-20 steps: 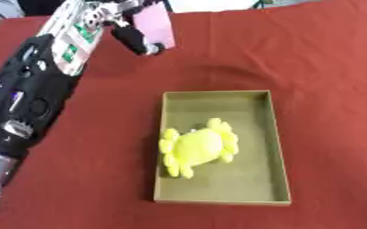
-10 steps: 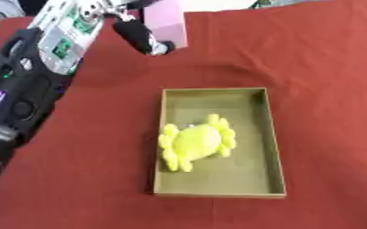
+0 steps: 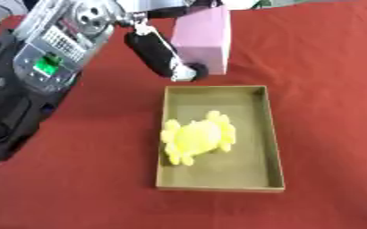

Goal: Pick up objects on the table and place them in the box.

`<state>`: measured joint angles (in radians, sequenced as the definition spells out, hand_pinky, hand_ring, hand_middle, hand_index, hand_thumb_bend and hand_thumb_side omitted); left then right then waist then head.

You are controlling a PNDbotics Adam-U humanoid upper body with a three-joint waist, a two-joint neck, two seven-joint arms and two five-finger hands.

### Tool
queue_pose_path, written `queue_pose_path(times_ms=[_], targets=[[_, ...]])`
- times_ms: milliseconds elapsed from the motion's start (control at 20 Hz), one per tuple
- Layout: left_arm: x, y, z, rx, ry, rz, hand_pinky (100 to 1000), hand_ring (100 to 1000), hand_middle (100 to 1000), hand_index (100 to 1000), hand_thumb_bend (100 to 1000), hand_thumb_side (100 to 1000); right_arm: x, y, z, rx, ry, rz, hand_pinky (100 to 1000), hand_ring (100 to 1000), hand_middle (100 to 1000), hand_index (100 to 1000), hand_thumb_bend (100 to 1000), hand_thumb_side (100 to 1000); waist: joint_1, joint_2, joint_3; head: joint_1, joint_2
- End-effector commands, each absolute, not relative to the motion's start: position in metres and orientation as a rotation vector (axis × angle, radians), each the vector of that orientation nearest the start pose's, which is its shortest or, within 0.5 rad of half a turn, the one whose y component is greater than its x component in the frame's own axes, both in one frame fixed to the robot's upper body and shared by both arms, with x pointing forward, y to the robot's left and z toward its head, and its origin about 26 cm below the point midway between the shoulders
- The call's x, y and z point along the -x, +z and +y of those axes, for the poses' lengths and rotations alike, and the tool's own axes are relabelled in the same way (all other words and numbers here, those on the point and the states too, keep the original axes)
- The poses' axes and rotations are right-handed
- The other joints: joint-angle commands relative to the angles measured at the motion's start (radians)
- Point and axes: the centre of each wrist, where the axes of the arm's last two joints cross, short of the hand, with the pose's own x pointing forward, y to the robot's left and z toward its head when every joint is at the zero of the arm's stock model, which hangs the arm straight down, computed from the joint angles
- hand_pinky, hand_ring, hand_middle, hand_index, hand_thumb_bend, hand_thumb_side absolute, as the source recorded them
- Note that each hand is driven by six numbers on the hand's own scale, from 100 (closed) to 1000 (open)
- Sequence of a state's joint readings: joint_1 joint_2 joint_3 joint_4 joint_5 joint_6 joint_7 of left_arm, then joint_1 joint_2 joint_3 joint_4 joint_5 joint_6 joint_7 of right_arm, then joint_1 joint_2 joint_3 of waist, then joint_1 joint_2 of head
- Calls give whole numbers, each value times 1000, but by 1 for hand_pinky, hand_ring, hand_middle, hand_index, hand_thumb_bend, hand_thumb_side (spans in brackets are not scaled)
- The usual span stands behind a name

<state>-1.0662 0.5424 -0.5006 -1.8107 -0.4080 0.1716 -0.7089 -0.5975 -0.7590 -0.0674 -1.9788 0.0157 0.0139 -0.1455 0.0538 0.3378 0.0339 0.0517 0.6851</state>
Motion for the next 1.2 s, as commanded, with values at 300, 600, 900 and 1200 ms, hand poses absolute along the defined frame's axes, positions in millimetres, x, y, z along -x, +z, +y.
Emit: queue_pose_path(times_ms=[300, 600, 900, 1200], targets=[[-295, 331, 116, 638, 2590, 2305, 589, 706, 663, 809, 235, 205, -291, 346, -305, -943, -720, 3361, 722, 653, 599, 823, 100, 942, -8, -22, 8, -3, 7], [-302, 312, 111, 613, 2653, 2269, 596, 710, 667, 809, 252, 217, -290, 345, -305, -941, -704, 3364, 722, 653, 598, 823, 100, 943, -14, -17, 7, -3, 2], [-314, 294, 105, 646, 2679, 2253, 603, 714, 667, 811, 274, 221, -290, 343, -304, -938, -697, 3369, 722, 653, 597, 822, 100, 947, -15, -14, 5, -1, -2], [-327, 278, 98, 645, 2705, 2221, 662, 753, 705, 833, 364, 249, -290, 342, -305, -938, -694, 3373, 721, 652, 595, 822, 100, 950, -17, -12, 2, 2, -4]])
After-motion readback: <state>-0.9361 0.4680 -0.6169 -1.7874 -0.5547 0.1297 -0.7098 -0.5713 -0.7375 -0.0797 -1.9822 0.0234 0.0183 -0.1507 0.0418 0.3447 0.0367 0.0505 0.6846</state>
